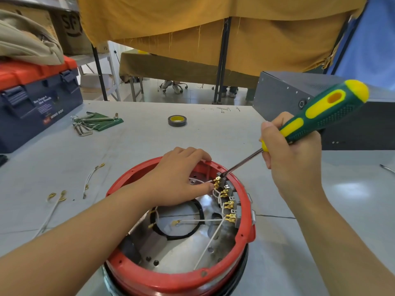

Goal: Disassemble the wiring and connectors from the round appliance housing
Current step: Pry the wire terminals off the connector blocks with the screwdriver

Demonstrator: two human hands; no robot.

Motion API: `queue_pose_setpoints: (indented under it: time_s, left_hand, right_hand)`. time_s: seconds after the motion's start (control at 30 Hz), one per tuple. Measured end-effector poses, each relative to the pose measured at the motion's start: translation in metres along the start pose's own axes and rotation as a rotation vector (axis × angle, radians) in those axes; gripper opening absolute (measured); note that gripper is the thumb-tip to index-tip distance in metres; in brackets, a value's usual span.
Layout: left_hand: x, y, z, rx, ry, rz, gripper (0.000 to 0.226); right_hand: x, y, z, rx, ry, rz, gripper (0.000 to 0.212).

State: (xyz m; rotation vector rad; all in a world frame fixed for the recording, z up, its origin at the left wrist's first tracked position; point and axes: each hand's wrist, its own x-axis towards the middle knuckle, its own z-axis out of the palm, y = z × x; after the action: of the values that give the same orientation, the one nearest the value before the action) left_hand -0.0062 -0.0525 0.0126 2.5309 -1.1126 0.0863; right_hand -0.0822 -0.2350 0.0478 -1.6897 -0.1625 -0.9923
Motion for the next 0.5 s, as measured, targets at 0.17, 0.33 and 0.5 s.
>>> queue_pose_setpoints:
  time_s: [0.17, 0.33, 0.5]
  left_hand:
    - [-0.001, -0.001, 0.001, -0.007, 0.010, 0.008, 0.054]
    - [0.000, -0.001, 0.001, -0.006, 0.014, 0.014, 0.054]
    - [0.000, -0.001, 0.001, -0.002, 0.006, 0.012, 0.054]
  right_hand:
    - [-0.001, -0.005, 0.004, -0.044, -0.064, -0.064, 0.032]
    - [0.008, -0.014, 0.012, -0.143, -0.161, -0.064, 0.032]
    - [0.020, -0.025, 0.023, -0.275, -0.286, -0.069, 0.033]
